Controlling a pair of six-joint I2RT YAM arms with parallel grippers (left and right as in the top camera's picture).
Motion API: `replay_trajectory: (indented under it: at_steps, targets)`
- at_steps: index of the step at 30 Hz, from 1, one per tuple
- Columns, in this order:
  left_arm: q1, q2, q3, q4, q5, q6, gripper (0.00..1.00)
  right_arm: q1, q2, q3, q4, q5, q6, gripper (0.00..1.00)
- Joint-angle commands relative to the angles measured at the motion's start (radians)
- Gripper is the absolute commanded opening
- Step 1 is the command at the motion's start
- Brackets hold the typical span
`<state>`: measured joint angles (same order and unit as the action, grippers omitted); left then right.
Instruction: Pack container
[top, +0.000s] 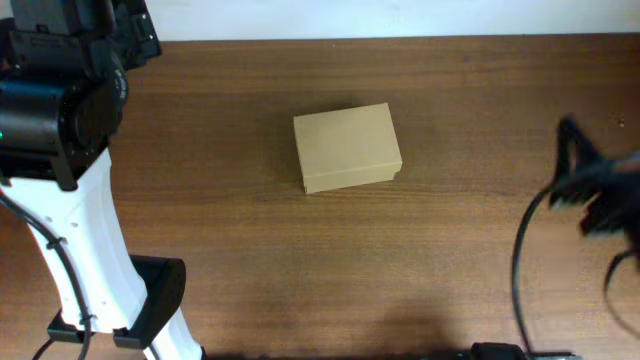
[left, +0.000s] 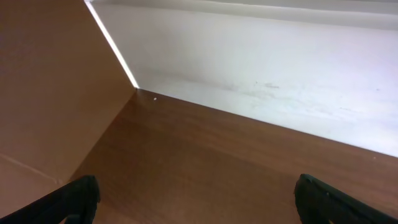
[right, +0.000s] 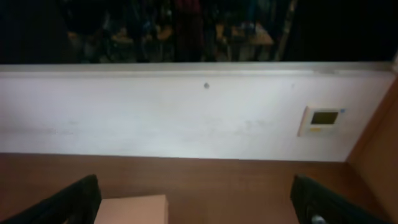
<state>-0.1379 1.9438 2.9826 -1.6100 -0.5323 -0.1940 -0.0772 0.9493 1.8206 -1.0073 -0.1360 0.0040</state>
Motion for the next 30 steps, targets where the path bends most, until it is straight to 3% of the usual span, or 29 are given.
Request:
replay_trajectory:
  at_steps: [1, 9, 16, 21, 30]
  targets:
    - [0.003, 0.005, 0.002, 0.000, -0.014, 0.009, 1.00, -0.002, -0.202, -0.375, 0.117, -0.043, 0.012, 0.99]
    - [0.003, 0.005, 0.002, 0.000, -0.014, 0.009, 1.00, -0.002, -0.595, -0.964, 0.302, -0.051, 0.012, 0.99]
    - [0.003, 0.005, 0.002, 0.000, -0.014, 0.009, 1.00, -0.002, -0.821, -1.335, 0.418, -0.052, 0.012, 0.99]
    - [0.003, 0.005, 0.002, 0.000, -0.014, 0.009, 1.00, -0.002, -0.948, -1.511, 0.548, -0.114, 0.012, 0.99]
    - [0.003, 0.005, 0.002, 0.000, -0.014, 0.009, 1.00, -0.002, -0.946, -1.622, 0.967, -0.154, 0.011, 0.99]
